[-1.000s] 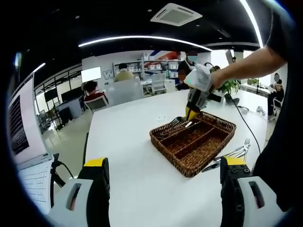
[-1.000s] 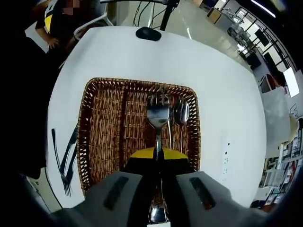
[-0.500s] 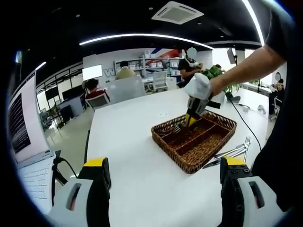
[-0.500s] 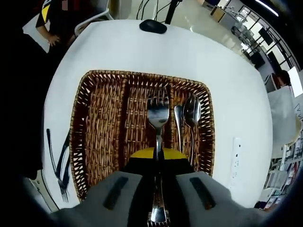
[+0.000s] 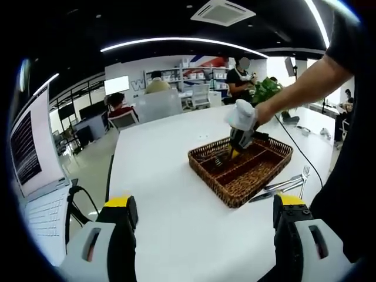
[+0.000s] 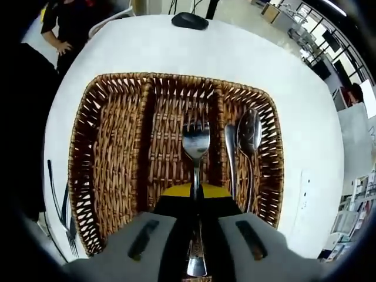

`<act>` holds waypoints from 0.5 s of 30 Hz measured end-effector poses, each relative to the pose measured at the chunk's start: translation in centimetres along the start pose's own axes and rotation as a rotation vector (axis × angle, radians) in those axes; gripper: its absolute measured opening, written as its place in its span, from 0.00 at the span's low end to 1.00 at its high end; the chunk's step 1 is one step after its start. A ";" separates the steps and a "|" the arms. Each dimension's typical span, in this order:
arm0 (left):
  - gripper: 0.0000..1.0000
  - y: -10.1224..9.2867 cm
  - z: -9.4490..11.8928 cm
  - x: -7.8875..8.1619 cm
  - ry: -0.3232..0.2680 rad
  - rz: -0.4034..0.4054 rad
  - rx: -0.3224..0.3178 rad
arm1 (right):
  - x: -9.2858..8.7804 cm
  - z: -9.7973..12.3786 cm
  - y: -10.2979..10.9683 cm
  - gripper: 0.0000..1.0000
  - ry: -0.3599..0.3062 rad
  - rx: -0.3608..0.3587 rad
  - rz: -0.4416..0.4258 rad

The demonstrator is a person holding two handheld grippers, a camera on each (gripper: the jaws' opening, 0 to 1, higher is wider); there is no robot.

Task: Arrange the knives, forks, and spoons in their matching storage slots by inserting each utensil handle-first until every utensil is classified and aligned in the correct compartment

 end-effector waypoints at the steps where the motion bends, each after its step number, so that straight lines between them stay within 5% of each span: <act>1: 0.99 -0.1 0.1 0.0 0.004 -0.005 0.000 | 0.0 -0.3 0.3 0.01 -0.001 0.000 -0.001; 15: 0.99 0.5 0.6 -0.2 0.018 -0.012 0.003 | 0.5 -1.2 0.3 0.01 -0.020 -0.040 -0.009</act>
Point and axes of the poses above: the point that each gripper's makers call its tool centre point, and the gripper's own axes: z roughly backward along the fingers, y roughly to its left, x roughly out of its top, the point moved 4 cm from there along z, roughly backward along the fingers, and after that the axes turned 7 degrees about y, right-handed, at the moved point
